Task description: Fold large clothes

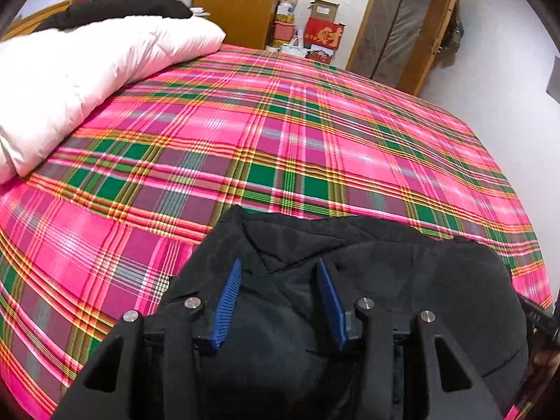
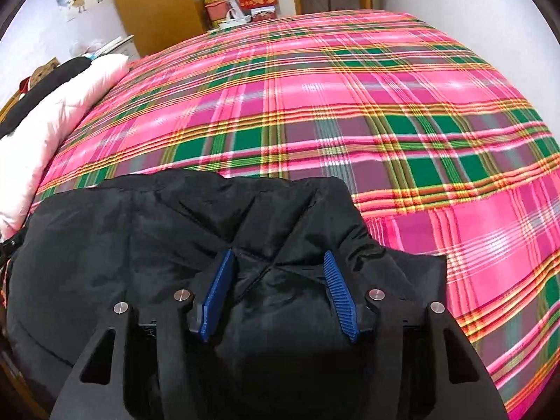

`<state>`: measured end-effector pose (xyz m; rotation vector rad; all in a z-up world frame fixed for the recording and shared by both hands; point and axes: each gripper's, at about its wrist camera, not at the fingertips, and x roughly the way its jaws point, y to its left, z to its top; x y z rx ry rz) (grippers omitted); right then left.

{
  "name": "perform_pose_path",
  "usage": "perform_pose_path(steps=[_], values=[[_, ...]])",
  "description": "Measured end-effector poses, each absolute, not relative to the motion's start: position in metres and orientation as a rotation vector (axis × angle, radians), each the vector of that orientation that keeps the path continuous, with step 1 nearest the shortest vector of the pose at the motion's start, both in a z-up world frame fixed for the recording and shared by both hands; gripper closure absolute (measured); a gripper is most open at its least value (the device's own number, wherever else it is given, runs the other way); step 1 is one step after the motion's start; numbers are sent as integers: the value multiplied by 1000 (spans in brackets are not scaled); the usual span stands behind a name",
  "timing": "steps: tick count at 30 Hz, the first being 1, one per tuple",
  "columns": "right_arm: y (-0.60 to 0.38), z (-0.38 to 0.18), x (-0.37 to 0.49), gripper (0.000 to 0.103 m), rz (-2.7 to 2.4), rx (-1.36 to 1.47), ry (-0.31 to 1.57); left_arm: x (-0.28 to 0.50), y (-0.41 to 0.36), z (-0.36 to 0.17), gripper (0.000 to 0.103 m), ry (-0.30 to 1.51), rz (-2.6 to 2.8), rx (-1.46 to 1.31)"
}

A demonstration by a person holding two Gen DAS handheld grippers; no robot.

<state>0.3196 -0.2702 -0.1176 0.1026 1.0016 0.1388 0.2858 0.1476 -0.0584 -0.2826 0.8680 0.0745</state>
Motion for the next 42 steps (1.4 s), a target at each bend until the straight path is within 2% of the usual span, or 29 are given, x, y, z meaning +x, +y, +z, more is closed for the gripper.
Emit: perform_pose_path(steps=[16, 30, 34, 38, 42], values=[[-273, -131, 322, 50, 140, 142, 969, 300, 164, -94, 54, 861, 95, -384], [-274, -130, 322, 50, 136, 144, 961, 301, 158, -86, 54, 863, 130, -331], [-273, -104, 317, 49, 108, 115, 974, 294, 150, -54, 55, 835, 117, -322], [-262, -55, 291, 49, 139, 129, 873, 276, 131, -16, 55, 732, 20, -317], [-230, -33, 260, 49, 249, 141, 815, 267, 98, -12, 55, 754, -119, -273]])
